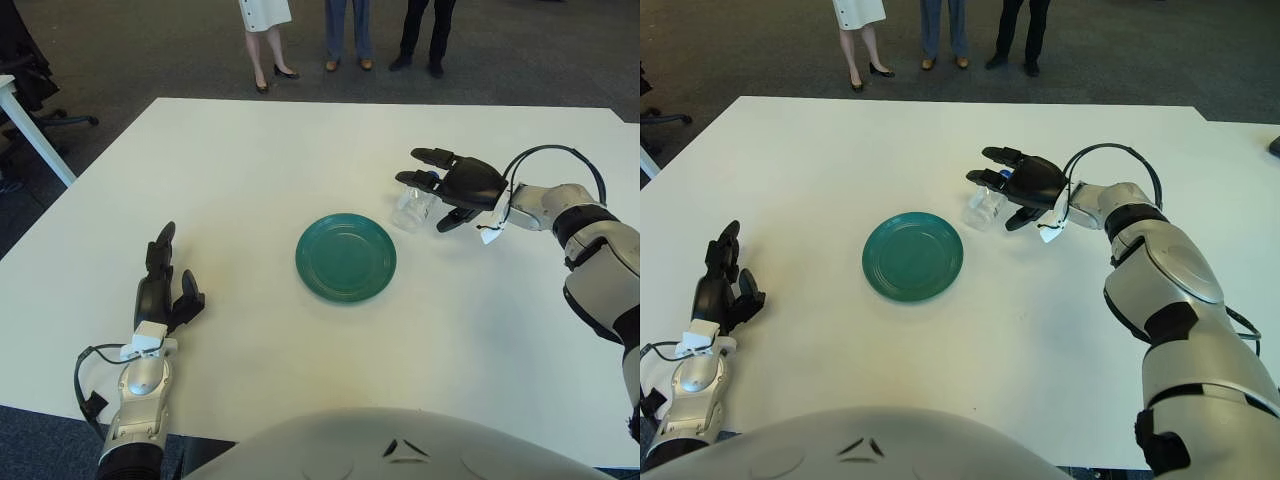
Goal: Put the bottle into the plate.
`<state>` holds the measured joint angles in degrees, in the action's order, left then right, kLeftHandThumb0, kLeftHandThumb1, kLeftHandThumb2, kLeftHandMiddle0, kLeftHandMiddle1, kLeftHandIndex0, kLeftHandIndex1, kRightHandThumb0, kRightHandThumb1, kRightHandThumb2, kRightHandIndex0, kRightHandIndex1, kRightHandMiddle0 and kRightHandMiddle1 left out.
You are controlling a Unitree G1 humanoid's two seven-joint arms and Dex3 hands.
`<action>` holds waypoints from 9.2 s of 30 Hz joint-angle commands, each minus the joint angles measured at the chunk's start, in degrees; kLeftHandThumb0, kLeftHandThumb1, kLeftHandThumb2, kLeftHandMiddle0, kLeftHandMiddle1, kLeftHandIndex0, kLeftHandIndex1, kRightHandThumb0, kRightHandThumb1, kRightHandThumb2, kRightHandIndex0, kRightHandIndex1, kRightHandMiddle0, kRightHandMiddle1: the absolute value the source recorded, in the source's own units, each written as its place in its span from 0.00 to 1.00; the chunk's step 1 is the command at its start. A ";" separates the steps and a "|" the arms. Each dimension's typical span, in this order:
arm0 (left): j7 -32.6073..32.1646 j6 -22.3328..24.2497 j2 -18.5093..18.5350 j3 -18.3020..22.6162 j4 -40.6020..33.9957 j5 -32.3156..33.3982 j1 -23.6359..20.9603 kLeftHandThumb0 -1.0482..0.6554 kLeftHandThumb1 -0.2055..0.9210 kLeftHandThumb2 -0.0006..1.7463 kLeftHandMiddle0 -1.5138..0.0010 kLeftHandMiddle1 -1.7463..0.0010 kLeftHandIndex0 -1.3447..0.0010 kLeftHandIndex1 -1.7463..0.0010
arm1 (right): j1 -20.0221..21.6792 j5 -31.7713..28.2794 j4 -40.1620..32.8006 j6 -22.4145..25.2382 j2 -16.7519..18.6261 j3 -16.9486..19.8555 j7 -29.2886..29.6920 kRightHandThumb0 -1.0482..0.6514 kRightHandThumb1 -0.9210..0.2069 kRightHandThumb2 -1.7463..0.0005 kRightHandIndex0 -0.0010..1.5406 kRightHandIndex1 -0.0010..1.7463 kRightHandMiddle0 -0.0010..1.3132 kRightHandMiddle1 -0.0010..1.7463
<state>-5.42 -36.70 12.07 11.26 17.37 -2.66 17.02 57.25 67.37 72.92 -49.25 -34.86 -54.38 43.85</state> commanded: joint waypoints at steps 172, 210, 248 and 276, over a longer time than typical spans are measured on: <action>16.01 -20.72 -11.09 -2.83 -9.90 10.06 37.45 0.00 1.00 0.52 0.82 1.00 1.00 0.58 | -12.91 -23.56 -4.13 -15.54 -1.12 13.04 -44.24 0.00 0.00 0.88 0.24 0.01 0.00 0.33; 15.74 -21.76 -10.12 -5.54 -7.36 12.57 34.54 0.00 1.00 0.51 0.81 1.00 1.00 0.59 | -13.70 -20.69 -5.02 -15.81 -6.49 12.60 -41.01 0.01 0.00 0.77 0.24 0.01 0.00 0.36; 16.91 -22.56 -6.91 -5.62 -3.97 12.42 28.13 0.00 1.00 0.55 0.84 1.00 1.00 0.60 | -16.89 -20.19 -8.39 -15.03 -9.54 14.39 -37.41 0.02 0.00 0.80 0.26 0.01 0.00 0.37; 15.83 -23.64 -7.75 -4.94 -3.91 10.94 26.69 0.00 1.00 0.57 0.80 0.99 1.00 0.57 | -18.22 -20.46 -9.51 -15.83 -8.53 15.45 -37.75 0.13 0.00 0.80 0.34 0.99 0.36 0.99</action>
<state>10.66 -62.25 5.05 6.43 11.79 8.95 43.33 41.24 44.40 62.87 -64.94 -43.93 -37.69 6.47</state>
